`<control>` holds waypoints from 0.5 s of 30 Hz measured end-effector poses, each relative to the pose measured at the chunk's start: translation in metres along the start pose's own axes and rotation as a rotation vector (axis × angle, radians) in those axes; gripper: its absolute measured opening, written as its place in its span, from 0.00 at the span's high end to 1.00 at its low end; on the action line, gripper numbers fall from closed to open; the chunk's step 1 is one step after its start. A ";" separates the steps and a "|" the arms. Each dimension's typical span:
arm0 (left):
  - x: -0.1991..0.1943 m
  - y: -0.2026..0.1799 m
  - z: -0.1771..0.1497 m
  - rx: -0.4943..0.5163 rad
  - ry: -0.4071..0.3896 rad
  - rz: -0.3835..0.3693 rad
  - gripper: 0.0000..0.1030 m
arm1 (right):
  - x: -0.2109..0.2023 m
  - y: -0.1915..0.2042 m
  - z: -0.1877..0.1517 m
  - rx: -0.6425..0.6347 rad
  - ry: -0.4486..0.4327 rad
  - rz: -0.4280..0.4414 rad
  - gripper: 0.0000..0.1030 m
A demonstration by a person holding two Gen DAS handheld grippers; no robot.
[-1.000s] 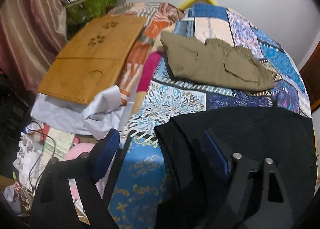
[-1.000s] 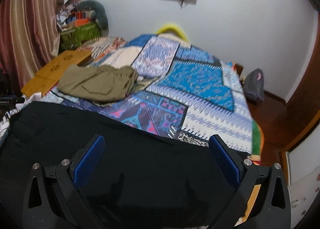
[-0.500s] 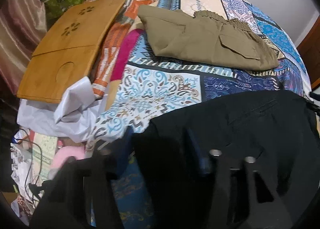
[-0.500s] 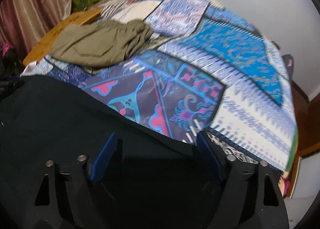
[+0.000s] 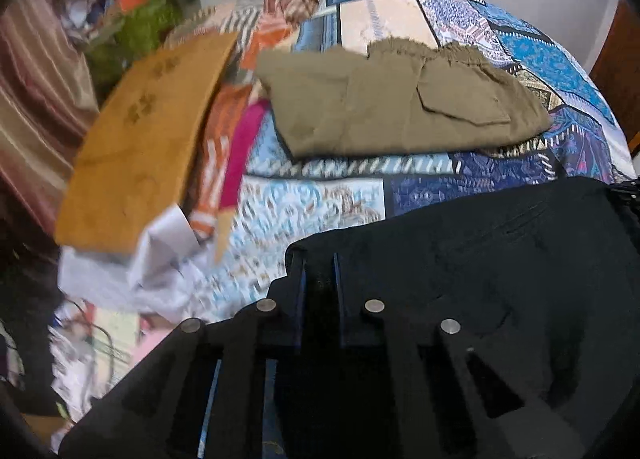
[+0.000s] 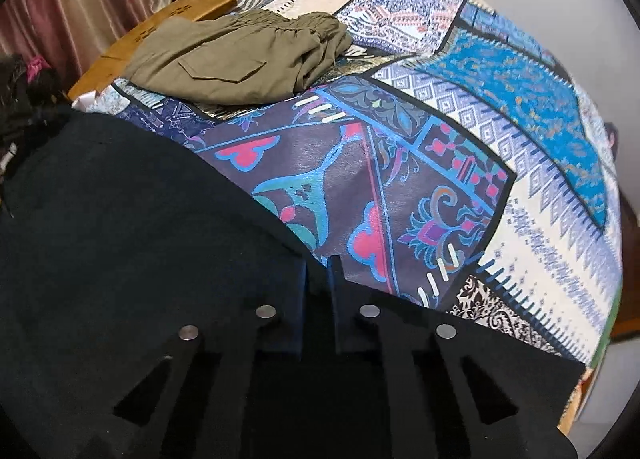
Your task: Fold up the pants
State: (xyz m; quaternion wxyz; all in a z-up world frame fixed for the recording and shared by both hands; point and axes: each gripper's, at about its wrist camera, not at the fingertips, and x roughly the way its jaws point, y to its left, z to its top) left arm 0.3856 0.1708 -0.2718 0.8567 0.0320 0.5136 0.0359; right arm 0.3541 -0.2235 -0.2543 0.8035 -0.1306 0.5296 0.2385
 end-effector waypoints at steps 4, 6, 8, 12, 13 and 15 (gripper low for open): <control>-0.008 -0.004 0.017 0.032 -0.043 0.030 0.90 | -0.002 -0.001 0.008 0.000 -0.030 -0.067 0.96; -0.014 -0.004 0.028 0.037 -0.071 0.040 0.90 | -0.003 -0.003 0.016 0.012 -0.027 -0.091 0.96; -0.020 -0.005 0.039 0.040 -0.095 0.046 0.90 | -0.007 -0.008 0.024 0.037 -0.037 -0.110 0.96; -0.036 -0.007 0.049 0.047 -0.136 0.043 0.90 | -0.030 -0.008 0.030 0.058 -0.086 -0.131 0.96; -0.045 -0.007 0.049 0.046 -0.151 0.033 0.90 | -0.036 -0.008 0.029 0.066 -0.098 -0.130 0.96; -0.057 -0.008 0.045 0.045 -0.170 0.024 0.90 | -0.053 -0.007 0.026 0.082 -0.132 -0.124 0.96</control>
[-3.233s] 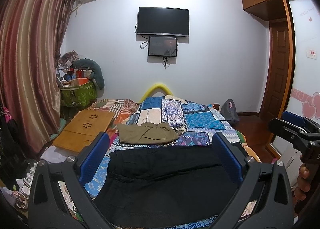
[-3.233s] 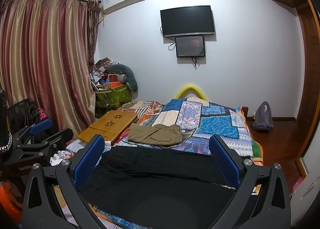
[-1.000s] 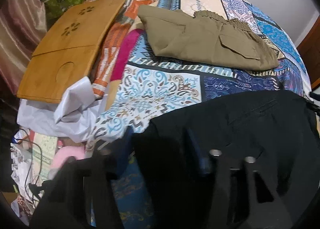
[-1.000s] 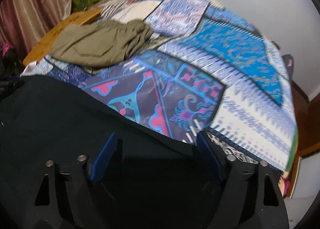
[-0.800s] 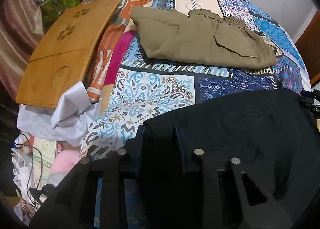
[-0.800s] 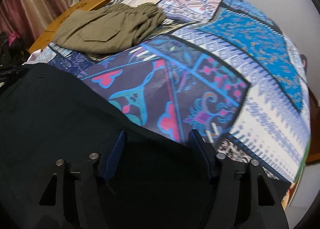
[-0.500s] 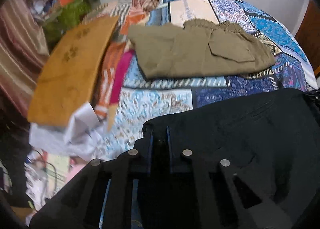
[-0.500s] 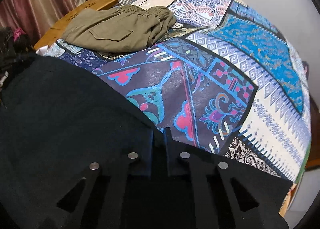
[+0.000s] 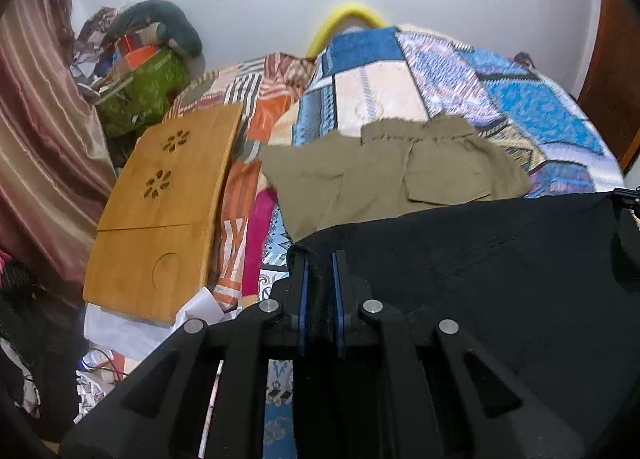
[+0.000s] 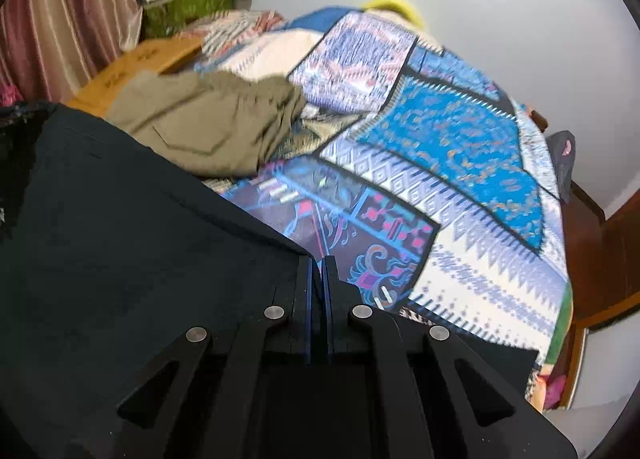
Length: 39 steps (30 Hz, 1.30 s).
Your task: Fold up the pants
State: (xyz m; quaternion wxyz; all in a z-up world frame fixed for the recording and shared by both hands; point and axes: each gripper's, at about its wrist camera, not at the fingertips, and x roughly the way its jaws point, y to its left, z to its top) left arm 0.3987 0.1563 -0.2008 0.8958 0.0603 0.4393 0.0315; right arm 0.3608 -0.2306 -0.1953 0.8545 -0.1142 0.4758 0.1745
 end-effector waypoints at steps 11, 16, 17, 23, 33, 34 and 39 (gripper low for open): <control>-0.114 0.002 -0.044 -0.018 -0.120 -0.046 0.91 | -0.101 0.023 -0.036 0.047 -0.135 0.025 0.96; -0.157 0.003 -0.075 -0.012 -0.156 -0.038 0.91 | -0.137 0.037 -0.061 0.061 -0.179 0.038 0.97; -0.164 0.003 -0.084 -0.016 -0.157 -0.045 0.91 | -0.145 0.040 -0.068 0.066 -0.189 0.042 0.97; -0.190 -0.003 -0.129 -0.003 -0.153 -0.051 0.91 | -0.172 0.059 -0.102 0.048 -0.207 0.072 0.97; -0.190 -0.009 -0.143 0.003 -0.144 -0.036 0.92 | -0.138 0.064 -0.087 0.017 -0.159 0.066 0.70; -0.187 -0.008 -0.140 0.006 -0.142 -0.030 0.92 | -0.135 0.066 -0.085 0.010 -0.158 0.058 0.56; -0.177 -0.002 -0.135 0.011 -0.135 -0.015 0.91 | -0.100 0.063 -0.056 -0.076 -0.145 0.014 0.46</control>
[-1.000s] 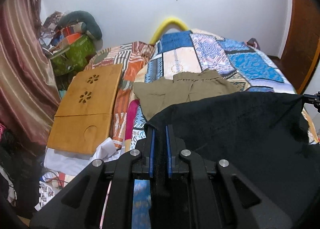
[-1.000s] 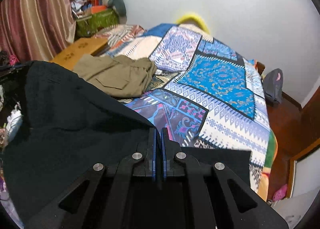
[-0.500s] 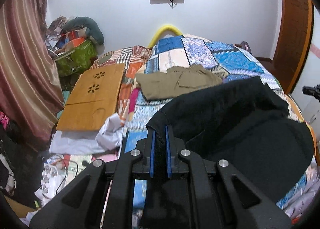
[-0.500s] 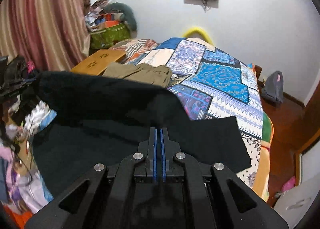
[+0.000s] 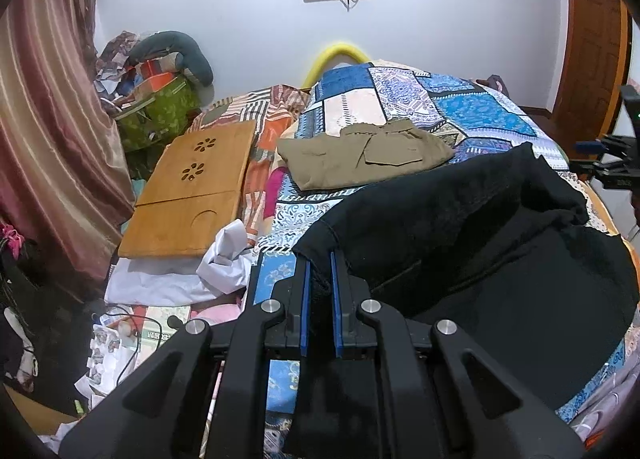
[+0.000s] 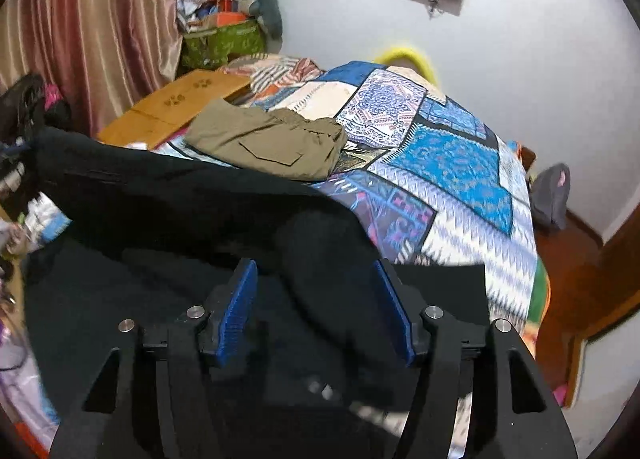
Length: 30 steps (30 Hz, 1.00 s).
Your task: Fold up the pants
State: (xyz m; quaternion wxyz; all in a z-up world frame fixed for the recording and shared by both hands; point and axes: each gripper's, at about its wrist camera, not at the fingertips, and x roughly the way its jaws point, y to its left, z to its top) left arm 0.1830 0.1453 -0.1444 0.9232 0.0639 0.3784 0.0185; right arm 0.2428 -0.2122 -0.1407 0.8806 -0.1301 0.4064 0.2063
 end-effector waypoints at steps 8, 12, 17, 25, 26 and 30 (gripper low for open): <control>0.014 0.001 -0.002 0.020 0.005 0.015 0.91 | 0.072 -0.017 0.030 -0.120 0.114 0.100 0.38; 0.020 0.002 -0.002 0.036 0.011 0.024 0.91 | 0.097 -0.015 0.037 -0.200 0.159 0.143 0.33; 0.027 0.000 -0.002 0.037 0.010 0.017 0.91 | 0.118 -0.016 0.038 -0.177 0.202 0.196 0.61; 0.034 0.003 -0.001 0.031 0.020 0.025 0.92 | 0.092 -0.012 0.035 -0.116 0.123 0.154 0.91; 0.033 0.004 0.000 0.025 0.021 0.024 0.92 | 0.082 -0.010 0.033 -0.112 0.104 0.140 0.91; 0.024 0.009 0.002 0.008 0.009 0.009 0.92 | 0.040 -0.009 0.025 -0.074 0.047 0.131 0.92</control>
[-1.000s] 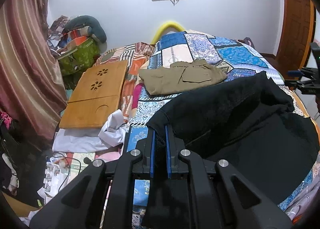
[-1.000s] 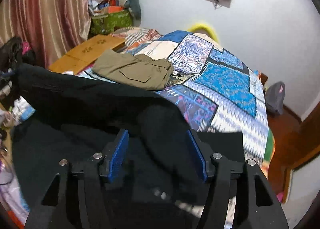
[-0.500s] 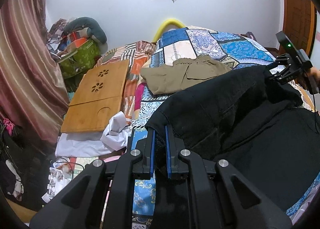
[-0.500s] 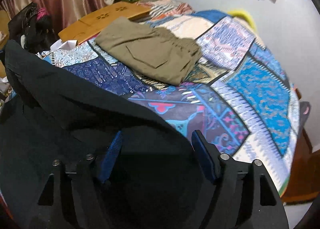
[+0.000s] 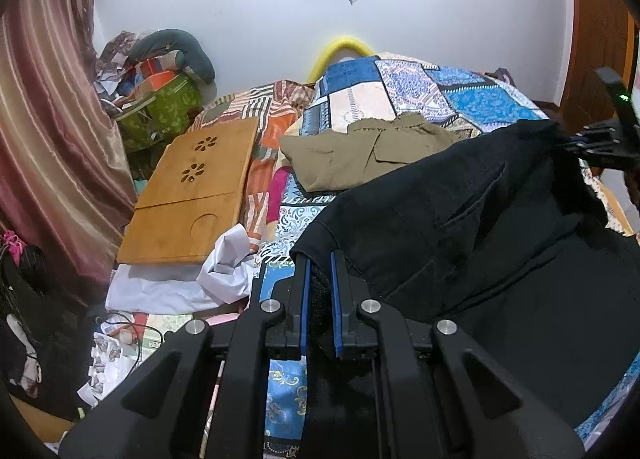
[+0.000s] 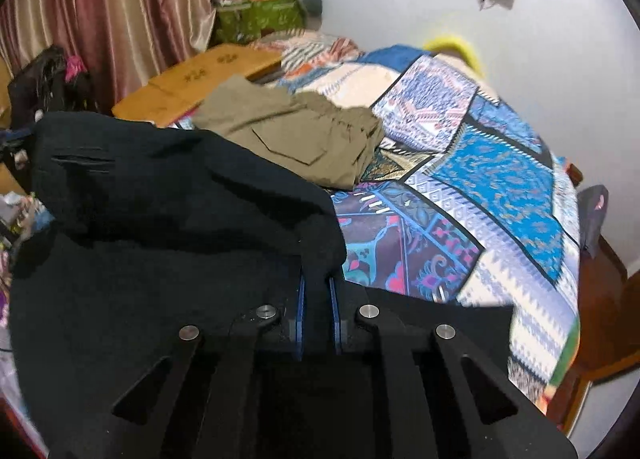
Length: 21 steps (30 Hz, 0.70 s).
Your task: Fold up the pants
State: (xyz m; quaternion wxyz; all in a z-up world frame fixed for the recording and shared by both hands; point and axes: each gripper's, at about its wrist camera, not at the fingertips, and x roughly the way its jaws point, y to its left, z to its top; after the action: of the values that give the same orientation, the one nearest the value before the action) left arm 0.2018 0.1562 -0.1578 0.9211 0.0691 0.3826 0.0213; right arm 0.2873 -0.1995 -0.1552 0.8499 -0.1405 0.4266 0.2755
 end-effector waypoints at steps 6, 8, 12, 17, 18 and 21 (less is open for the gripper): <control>-0.025 0.006 -0.010 -0.019 -0.023 -0.034 0.92 | -0.062 0.025 -0.028 0.033 -0.066 -0.016 0.92; -0.032 0.008 -0.018 -0.018 -0.023 -0.036 0.92 | -0.077 0.036 -0.041 0.045 -0.077 -0.022 0.92; -0.042 0.013 -0.039 -0.023 -0.003 -0.040 0.92 | -0.096 0.059 -0.066 0.064 -0.082 -0.021 0.92; -0.047 0.020 -0.070 -0.030 0.020 -0.038 0.93 | -0.101 0.083 -0.097 0.081 -0.060 -0.003 0.92; -0.048 0.021 -0.078 -0.032 0.025 -0.040 0.94 | -0.100 0.087 -0.102 0.082 -0.050 0.000 0.92; -0.045 0.024 -0.096 -0.048 0.045 -0.029 1.00 | -0.093 0.100 -0.122 0.092 -0.013 0.003 0.92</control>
State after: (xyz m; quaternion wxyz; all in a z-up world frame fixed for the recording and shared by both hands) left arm 0.1028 0.1868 -0.1898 0.9140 0.0408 0.4033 0.0185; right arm 0.1043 -0.2089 -0.1543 0.8579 -0.0991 0.4333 0.2577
